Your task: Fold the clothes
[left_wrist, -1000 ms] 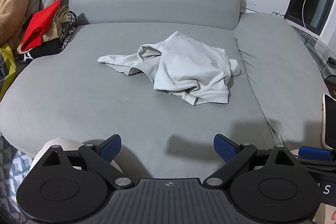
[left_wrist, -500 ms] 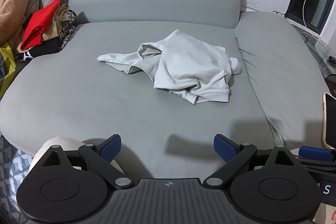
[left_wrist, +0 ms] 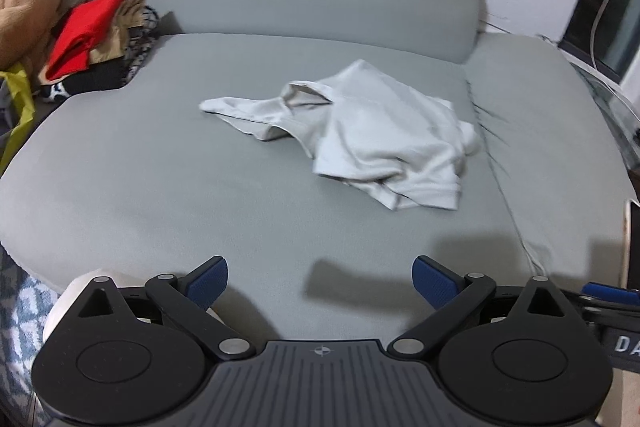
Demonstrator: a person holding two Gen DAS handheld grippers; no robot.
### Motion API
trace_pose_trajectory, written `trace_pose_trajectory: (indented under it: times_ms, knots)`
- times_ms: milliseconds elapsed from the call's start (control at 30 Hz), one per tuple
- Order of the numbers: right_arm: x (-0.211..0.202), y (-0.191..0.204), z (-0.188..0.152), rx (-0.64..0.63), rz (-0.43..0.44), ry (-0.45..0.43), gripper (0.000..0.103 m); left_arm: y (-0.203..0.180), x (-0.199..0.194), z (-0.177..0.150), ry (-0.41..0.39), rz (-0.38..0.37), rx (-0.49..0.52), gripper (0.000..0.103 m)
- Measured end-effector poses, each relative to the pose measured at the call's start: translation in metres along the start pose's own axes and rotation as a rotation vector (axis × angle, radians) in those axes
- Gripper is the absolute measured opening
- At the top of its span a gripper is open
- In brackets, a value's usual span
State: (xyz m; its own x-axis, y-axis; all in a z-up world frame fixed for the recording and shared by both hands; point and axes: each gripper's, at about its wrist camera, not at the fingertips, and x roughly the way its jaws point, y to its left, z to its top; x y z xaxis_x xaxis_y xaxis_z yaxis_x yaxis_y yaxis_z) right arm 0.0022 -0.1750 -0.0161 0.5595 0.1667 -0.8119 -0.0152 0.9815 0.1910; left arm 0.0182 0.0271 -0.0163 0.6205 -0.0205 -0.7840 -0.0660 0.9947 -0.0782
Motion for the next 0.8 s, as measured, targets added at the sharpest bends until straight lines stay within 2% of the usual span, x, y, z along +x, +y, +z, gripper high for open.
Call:
trace_pose_trajectory:
  times_ms: [200,267,333,400,433,467,500,567,600,667,700,800]
  knots:
    - [0.026,0.013,0.021,-0.041,0.009,-0.007,0.081,0.028,0.033,0.015,-0.008,-0.049,-0.035,0.098]
    - [0.039,0.019,0.03,-0.073,0.019,-0.024,0.08,0.038,0.049,0.022,0.006,-0.084,-0.044,0.093]
    - [0.053,0.028,0.038,-0.107,0.049,-0.044,0.077,0.049,0.066,0.027,0.028,-0.134,-0.066,0.088]
    - [0.067,0.04,0.044,-0.152,0.096,-0.072,0.065,0.062,0.084,0.033,0.045,-0.158,-0.09,0.085]
    - [0.074,0.047,0.047,-0.179,0.111,-0.086,0.063,0.068,0.092,0.036,0.044,-0.153,-0.098,0.082]
    - [0.081,0.056,0.048,-0.21,0.121,-0.102,0.063,0.074,0.101,0.039,0.038,-0.156,-0.106,0.074]
    - [0.089,0.065,0.049,-0.248,0.126,-0.117,0.063,0.082,0.111,0.041,0.032,-0.186,-0.123,0.068]
    - [0.104,0.085,0.051,-0.318,0.118,-0.131,0.062,0.098,0.128,0.042,0.029,-0.286,-0.195,0.048]
    - [0.111,0.094,0.052,-0.352,0.111,-0.131,0.062,0.104,0.13,0.043,0.022,-0.312,-0.241,0.044]
    - [0.126,0.112,0.053,-0.427,0.101,-0.126,0.064,0.116,0.135,0.046,0.01,-0.366,-0.334,0.045]
    - [0.133,0.12,0.054,-0.469,0.096,-0.121,0.069,0.121,0.137,0.047,0.001,-0.385,-0.371,0.046]
    - [0.154,0.142,0.052,-0.605,0.03,-0.098,0.075,0.131,0.141,0.048,0.008,-0.377,-0.434,0.049]
